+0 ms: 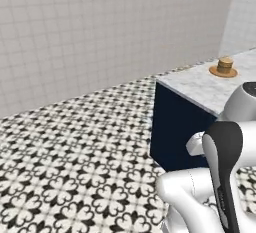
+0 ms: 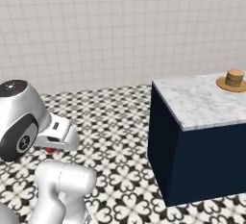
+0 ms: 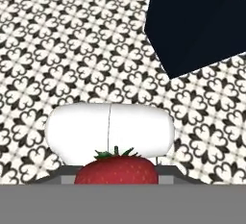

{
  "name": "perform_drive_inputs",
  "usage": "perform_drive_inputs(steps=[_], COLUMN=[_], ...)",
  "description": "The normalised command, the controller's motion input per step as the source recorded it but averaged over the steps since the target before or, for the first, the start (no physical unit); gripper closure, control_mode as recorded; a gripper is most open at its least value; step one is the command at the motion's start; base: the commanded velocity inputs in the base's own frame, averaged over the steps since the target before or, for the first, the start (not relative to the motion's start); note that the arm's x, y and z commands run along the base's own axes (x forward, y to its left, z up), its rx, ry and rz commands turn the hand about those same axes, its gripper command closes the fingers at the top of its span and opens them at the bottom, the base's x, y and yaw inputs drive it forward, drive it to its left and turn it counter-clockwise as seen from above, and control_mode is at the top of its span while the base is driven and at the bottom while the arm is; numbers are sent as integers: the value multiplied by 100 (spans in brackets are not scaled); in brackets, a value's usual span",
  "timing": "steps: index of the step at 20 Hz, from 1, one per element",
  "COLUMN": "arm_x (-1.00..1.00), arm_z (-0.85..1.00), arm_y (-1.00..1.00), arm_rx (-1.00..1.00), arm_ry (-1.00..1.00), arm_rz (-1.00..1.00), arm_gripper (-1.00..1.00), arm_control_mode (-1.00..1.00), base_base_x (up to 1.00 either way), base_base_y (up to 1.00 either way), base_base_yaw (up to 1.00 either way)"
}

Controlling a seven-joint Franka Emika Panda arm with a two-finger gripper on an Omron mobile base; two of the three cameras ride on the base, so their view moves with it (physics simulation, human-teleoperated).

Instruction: Take the strawberry from the fridge and place it on top of the pancake, located on the dining counter.

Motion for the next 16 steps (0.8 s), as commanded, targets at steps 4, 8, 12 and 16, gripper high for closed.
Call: perform_drive_inputs(steps=[4,8,12,16], arm_x=[0,0,0,0], arm_z=[0,0,0,0], arm_y=[0,0,0,0], arm_rx=[0,0,0,0], arm_ry=[0,0,0,0], arm_rz=[0,0,0,0], arm_gripper=[100,100,100,100], arm_control_mode=[100,100,100,100], base_base_x=[100,100,100,94], base_base_y=[90,89,88,90], base_base_yaw=[-55,-55,-55,-60])
